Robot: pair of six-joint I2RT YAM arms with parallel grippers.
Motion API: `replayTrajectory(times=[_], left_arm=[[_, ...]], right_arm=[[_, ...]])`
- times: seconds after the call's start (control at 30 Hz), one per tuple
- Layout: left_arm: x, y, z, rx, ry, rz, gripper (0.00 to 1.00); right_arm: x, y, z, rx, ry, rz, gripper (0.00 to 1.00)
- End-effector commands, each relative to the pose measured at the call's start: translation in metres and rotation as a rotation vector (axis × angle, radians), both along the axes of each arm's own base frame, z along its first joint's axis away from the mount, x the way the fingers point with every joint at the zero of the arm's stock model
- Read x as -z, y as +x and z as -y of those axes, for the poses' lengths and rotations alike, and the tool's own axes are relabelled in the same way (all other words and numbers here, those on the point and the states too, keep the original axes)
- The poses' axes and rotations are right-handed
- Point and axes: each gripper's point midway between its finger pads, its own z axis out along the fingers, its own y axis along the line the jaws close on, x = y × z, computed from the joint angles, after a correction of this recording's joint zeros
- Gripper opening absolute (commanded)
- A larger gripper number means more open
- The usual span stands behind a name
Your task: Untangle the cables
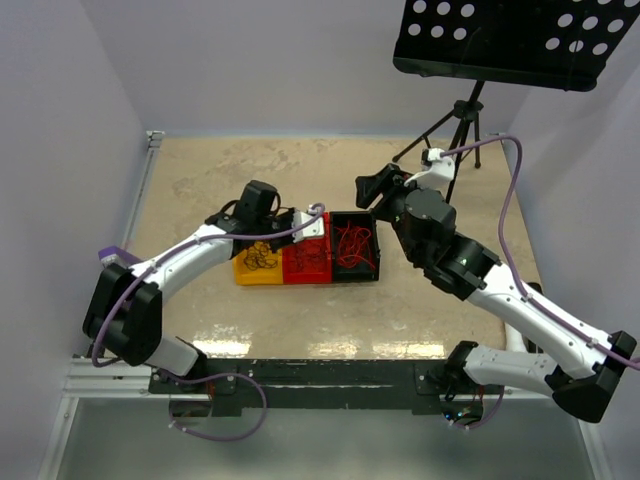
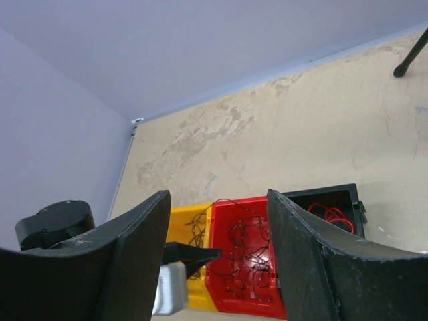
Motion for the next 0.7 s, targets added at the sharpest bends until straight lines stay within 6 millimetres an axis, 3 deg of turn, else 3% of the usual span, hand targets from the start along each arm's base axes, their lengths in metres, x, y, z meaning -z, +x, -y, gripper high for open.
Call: replayTrajectory(times=[0.0, 0.1, 0.2, 0.37, 0.47, 0.6, 0.67], left_arm=[[0.032, 0.003, -0.004, -0.058, 0.112, -0.030, 0.00], [0.043, 0.002, 0.000, -0.080, 0.138, -0.064, 0.00], [0.035, 0.004, 0.007, -0.093, 0.124, -0.102, 0.19], [-0.008, 0.005, 0.013, -0.112, 0.033, -0.066, 0.37], [-0.035, -0.007, 0.017, -0.094, -0.035, -0.066, 0.61], [-0.079, -0.018, 0.018, -0.090, -0.125, -0.056, 0.72], [-0.098, -0.023, 0.017, -0.083, -0.160, -0.077, 0.89]], right_arm=[[0.004, 0.005, 0.001, 0.018, 0.021, -0.006, 0.64], [0.009, 0.005, -0.001, 0.010, 0.014, -0.015, 0.64], [0.012, 0.006, -0.003, 0.003, 0.012, -0.021, 0.65], [0.022, 0.007, -0.005, -0.007, 0.011, -0.043, 0.65], [0.031, 0.006, -0.008, -0.024, 0.019, -0.062, 0.65], [0.048, 0.004, -0.025, -0.091, 0.039, -0.085, 0.65], [0.061, 0.005, -0.036, -0.129, 0.047, -0.107, 0.64]])
